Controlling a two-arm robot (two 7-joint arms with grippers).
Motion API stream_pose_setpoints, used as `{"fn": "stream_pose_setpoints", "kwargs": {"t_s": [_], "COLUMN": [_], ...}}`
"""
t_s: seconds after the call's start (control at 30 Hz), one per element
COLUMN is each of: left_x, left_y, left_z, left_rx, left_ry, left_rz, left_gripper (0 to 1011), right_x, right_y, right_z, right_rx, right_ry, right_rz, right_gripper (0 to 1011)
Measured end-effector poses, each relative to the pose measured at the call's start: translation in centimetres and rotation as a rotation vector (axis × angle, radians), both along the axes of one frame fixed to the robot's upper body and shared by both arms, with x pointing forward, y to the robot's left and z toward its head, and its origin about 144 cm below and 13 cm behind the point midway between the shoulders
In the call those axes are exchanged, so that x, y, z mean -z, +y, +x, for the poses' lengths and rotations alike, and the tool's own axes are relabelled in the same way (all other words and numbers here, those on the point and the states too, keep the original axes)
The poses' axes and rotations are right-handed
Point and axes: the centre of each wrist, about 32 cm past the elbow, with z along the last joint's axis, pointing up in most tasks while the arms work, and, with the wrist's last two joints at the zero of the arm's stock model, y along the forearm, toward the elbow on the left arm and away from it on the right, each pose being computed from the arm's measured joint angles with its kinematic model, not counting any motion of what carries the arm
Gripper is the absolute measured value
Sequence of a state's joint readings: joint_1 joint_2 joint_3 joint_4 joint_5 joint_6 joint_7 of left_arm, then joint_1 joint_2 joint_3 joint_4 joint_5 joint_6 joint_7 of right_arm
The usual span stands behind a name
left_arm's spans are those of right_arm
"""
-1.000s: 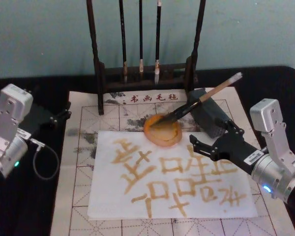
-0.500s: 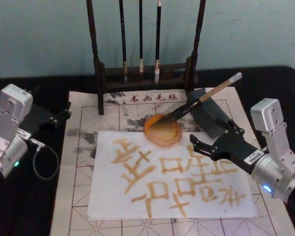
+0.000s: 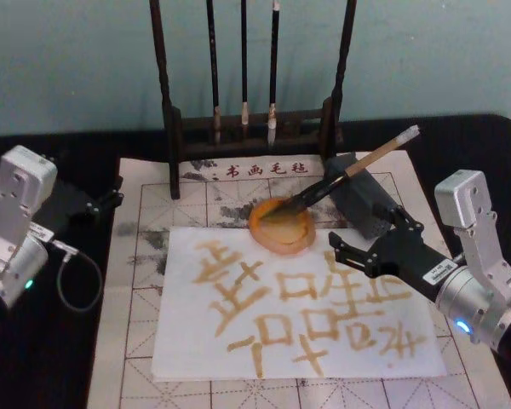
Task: Pick up the brush from the inkstone, write on the paper, then place the brush back to its original position.
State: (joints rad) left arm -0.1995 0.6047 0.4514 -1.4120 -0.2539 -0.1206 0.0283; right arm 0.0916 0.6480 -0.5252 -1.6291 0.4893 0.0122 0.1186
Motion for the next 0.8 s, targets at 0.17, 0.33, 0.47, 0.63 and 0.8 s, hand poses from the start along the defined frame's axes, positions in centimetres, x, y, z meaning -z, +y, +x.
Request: {"fn": "stream_pose_setpoints", "kwargs": {"t_s": [0.17, 0.33, 0.47, 0.63, 0.8], "left_x": [0.0, 0.0, -0.01, 0.0, 0.0], "left_y": [0.0, 0.0, 0.0, 0.0, 0.0], "left_z": [0.0, 0.0, 0.0, 0.0, 0.0], "left_rx": [0.0, 0.0, 0.0, 0.0, 0.0], "left_ry": [0.0, 0.0, 0.0, 0.0, 0.0], "left_rz": [0.0, 0.0, 0.0, 0.0, 0.0], "left_gripper": [1001, 1001, 1001, 1001, 1001], "right_x": [0.0, 0.0, 0.0, 0.0, 0.0], "right_y": [0.0, 0.0, 0.0, 0.0, 0.0], "right_z": [0.0, 0.0, 0.0, 0.0, 0.0], "right_rx": [0.0, 0.0, 0.0, 0.0, 0.0], "right_ry": [0.0, 0.0, 0.0, 0.0, 0.0], "right_rz": [0.001, 0.001, 0.001, 0.001, 0.001], "right_gripper": [1000, 1000, 1000, 1000, 1000]}}
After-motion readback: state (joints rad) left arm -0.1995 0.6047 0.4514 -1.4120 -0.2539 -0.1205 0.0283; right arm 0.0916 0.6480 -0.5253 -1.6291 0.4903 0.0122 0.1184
